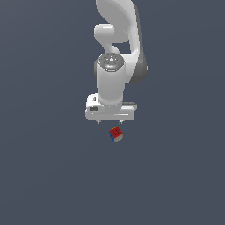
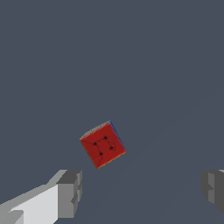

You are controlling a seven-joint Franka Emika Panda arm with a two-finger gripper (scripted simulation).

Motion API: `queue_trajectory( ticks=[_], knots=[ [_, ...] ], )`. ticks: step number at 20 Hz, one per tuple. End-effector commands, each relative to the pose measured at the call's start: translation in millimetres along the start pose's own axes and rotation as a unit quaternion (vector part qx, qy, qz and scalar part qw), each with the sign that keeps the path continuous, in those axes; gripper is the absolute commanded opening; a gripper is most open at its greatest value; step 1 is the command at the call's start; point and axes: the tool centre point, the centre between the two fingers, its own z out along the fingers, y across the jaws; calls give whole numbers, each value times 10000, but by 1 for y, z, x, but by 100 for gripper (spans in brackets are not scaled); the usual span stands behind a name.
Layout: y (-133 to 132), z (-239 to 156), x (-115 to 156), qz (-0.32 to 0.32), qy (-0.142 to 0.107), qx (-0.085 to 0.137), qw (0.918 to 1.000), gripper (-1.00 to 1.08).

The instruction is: Pick up the object and move it to a goal position.

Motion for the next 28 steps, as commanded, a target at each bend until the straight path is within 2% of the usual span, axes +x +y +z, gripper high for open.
queue_trajectory(
  ticks=[1, 11, 17, 22, 28],
  knots=[
    [-1, 1, 0, 12, -3, 3, 10000, 100],
    [-5, 9, 0, 510, -8, 31, 9987, 100],
    [-9, 19, -1, 1105, -18, 61, 9939, 100],
    [-14, 30, -1, 1759, -30, 88, 9844, 100],
    [-19, 43, -2, 2557, -47, 111, 9667, 100]
  ],
)
